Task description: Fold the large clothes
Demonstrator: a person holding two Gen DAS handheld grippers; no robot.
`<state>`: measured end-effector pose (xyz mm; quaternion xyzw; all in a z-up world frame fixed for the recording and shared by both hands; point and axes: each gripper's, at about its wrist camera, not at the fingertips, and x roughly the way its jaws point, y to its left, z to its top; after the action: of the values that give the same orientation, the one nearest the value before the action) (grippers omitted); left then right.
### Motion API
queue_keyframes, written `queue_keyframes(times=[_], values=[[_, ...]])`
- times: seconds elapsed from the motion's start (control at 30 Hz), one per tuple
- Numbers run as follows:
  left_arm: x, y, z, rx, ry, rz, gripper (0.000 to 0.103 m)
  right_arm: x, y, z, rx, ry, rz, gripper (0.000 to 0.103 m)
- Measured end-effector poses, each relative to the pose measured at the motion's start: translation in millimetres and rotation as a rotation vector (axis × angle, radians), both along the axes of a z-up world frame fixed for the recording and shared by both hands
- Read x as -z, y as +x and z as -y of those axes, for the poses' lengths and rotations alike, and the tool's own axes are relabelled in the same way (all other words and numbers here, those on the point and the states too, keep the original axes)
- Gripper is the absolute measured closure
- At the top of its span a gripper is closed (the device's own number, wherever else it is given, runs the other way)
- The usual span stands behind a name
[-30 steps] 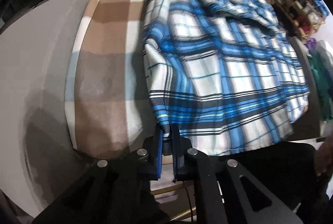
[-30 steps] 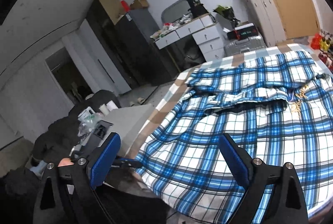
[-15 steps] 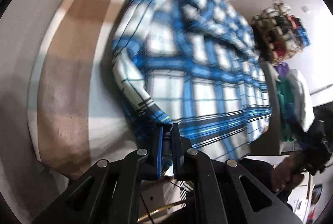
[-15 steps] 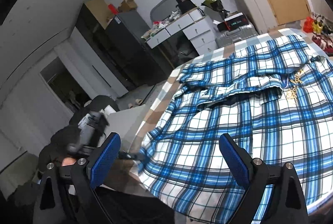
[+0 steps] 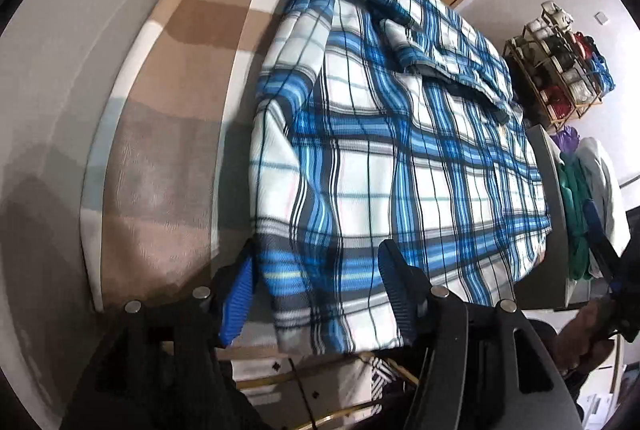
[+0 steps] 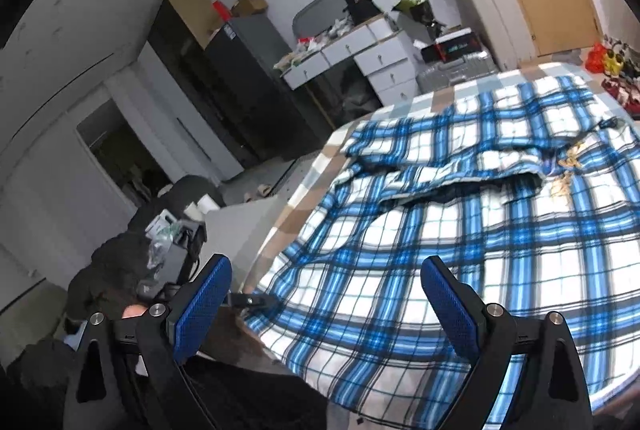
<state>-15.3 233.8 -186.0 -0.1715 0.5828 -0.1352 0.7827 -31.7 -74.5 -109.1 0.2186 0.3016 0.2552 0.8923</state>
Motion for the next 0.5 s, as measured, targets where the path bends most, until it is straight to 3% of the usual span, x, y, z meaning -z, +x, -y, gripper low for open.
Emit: queue_keyframes(times=[0.17,0.2,0.27,0.37,0.5], values=[[1,-5,8,0.006,0.030,0.034,0.053,-13,-13,72,0.097,-0.003,-0.037,0.007],[1,-6,10,0.023,0.035,0.035,0.057,-17,-19,99,0.160,-0.038,-0.072,0.007],[2,-6,15,0.053,0.071,0.034,0.081,-20,-27,134,0.225,-0.068,-0.125,0.007],[2,-4,16,0.055,0.115,0.035,0.097,-6,-39,182,0.327,-0.175,-0.285,0.007],[-3,-4,9,0.039,0.024,0.051,0.100,36,-42,207,0.336,-0.175,-0.469,0.007]])
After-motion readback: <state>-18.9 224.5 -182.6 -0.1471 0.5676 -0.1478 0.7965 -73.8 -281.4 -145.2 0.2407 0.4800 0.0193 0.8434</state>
